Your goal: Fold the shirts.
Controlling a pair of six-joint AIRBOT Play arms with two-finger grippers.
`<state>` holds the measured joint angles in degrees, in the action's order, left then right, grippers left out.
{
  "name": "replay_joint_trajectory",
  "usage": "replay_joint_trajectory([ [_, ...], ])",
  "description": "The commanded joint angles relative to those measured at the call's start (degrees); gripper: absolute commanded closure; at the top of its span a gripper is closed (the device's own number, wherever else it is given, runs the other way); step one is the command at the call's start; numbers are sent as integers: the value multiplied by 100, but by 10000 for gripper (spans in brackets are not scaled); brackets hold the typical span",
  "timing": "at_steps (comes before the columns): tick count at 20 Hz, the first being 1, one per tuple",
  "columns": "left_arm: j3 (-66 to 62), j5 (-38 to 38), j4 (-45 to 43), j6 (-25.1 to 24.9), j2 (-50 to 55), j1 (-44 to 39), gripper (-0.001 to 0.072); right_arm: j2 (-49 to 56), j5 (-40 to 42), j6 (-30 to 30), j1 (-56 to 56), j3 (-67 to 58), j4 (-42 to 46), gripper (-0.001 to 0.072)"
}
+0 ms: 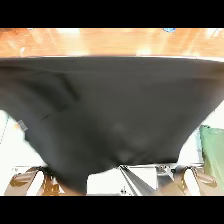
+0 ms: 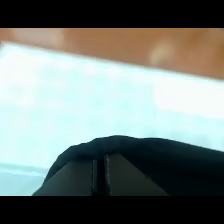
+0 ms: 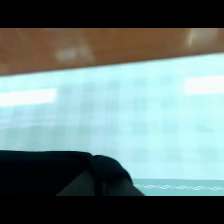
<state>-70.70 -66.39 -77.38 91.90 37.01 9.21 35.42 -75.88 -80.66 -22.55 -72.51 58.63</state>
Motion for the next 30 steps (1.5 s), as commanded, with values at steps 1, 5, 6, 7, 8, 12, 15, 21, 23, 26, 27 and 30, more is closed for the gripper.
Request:
replay_joint_trajectory([
  [1,638,1322,1189,-522,1513,-9,686,922,1082,514,24,920,-629,690],
  [5,63,2103,1794,-728,3836,-76,686,2881,2406,946,758,922,-730,690],
  [6,-203,2159,1908,-728,4347,-107,686,3346,2780,944,925,857,-728,690],
  [7,-538,2151,2041,-726,4863,-118,686,3864,3097,868,1021,682,-728,690],
  [8,-861,2090,2205,-726,5289,-131,686,4352,3228,706,1045,426,-739,690],
  [12,-1945,1519,2599,-723,6443,-138,686,5978,2616,136,1038,-942,-728,690],
  [15,-2028,1093,2597,-728,6509,-136,686,6502,2155,-122,1038,-1552,-728,690],
  [21,-1882,-269,2312,-1331,5847,76,686,6168,935,173,608,-1679,-699,690],
  [23,-1296,-302,1991,-1346,5504,114,685,6127,402,319,463,-1655,-525,690],
  [26,136,66,1998,-1582,5158,96,686,6127,210,341,459,-1266,-258,690],
  [27,466,175,1996,-1659,5141,103,686,6127,210,356,481,-1064,-260,690],
  [30,981,354,1998,-1735,5167,101,685,6127,245,450,527,-588,-236,690],
])
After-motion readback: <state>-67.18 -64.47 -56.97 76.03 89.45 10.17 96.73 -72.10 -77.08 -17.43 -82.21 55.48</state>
